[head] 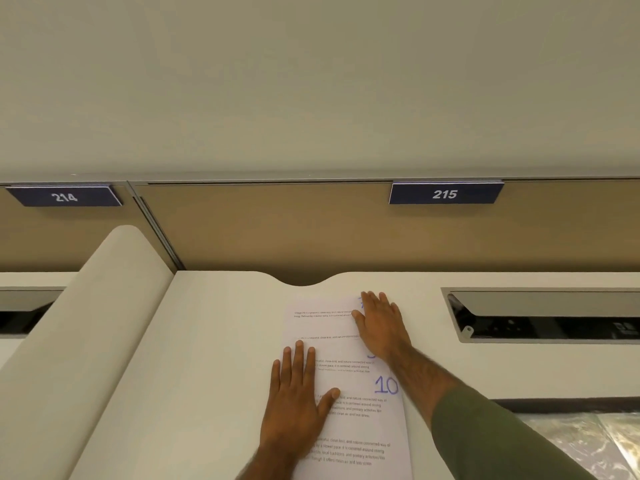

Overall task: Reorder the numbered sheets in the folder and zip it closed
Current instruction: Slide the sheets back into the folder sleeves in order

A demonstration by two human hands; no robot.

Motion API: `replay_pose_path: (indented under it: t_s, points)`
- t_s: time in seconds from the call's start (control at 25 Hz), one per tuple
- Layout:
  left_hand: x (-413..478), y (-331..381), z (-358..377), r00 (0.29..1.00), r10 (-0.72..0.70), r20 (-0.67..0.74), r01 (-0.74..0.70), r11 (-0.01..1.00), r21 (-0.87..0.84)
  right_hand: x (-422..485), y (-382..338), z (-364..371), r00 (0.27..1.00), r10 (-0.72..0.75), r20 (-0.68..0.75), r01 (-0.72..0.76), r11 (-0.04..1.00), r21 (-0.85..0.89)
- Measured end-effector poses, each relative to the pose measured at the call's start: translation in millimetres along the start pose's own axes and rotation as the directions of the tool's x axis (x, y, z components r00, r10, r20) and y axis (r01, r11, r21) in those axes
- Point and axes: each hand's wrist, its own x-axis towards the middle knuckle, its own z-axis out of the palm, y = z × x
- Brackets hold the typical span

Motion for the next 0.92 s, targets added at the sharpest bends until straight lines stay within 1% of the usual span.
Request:
replay_pose_path:
  t_s: [0.16,0.28,0.32,0.36,0.4,0.44,0.48,0.52,0.56,0.6,0.64,0.68,0.76,0.84,0.92]
  points:
    - [1,-1,8,1.0,-0.006,-0.013,0.006,1.0,0.019,5,-6,-1,0.998,0.06,-0.008,-0.06,0.998,0.032]
    - [0,-2,9,0.999,-0.008,-0.043,0.008,1.0,-0.005,3,-12,-2,0.998,0.058,-0.019,-0.056,0.996,0.065]
    - [0,-1,8,0.999,-0.001,-0.045,0.0,1.0,-0.015,3,-14,-4,0.998,0.058,-0.035,-0.053,0.987,0.149]
    - [-1,0,5,0.999,0.007,-0.042,-0.008,1.0,-0.021,3,-16,-8,0.996,0.075,-0.041,-0.061,0.96,0.273]
    - [-2,1,3,0.999,0.013,-0.041,-0.014,1.0,-0.024,6,-17,-12,0.993,0.109,-0.049,-0.079,0.906,0.417]
    - [-1,1,3,0.999,0.018,-0.042,-0.019,1.0,-0.023,11,-16,-18,0.984,0.171,-0.042,-0.119,0.821,0.558]
    - [-1,0,4,0.999,0.021,-0.049,-0.021,1.0,-0.01,16,-15,-23,0.968,0.251,-0.012,-0.176,0.711,0.68]
    - [-1,-2,6,0.998,0.022,-0.062,-0.021,1.0,0.012,21,-14,-28,0.946,0.32,0.048,-0.243,0.605,0.759]
    - [0,-5,9,0.997,0.023,-0.075,-0.02,0.999,0.031,25,-10,-29,0.928,0.361,0.09,-0.291,0.552,0.782]
    - [0,-7,11,0.997,0.028,-0.077,-0.024,0.999,0.046,28,-7,-30,0.917,0.387,0.1,-0.318,0.556,0.767]
    - [1,-8,13,0.997,0.038,-0.069,-0.034,0.998,0.059,33,-4,-28,0.914,0.393,0.099,-0.336,0.599,0.727]
    - [1,-9,14,0.997,0.049,-0.066,-0.044,0.996,0.073,33,-3,-29,0.917,0.392,0.07,-0.333,0.659,0.674]
    - [1,-8,14,0.996,0.061,-0.067,-0.054,0.994,0.094,29,-1,-36,0.911,0.413,0.004,-0.327,0.716,0.616]
    - [-1,-8,15,0.996,0.05,-0.068,-0.043,0.994,0.1,25,3,-47,0.898,0.437,-0.059,-0.316,0.731,0.605]
    - [-3,-9,15,0.997,0.045,-0.068,-0.039,0.995,0.092,27,11,-51,0.874,0.477,-0.089,-0.307,0.686,0.66]
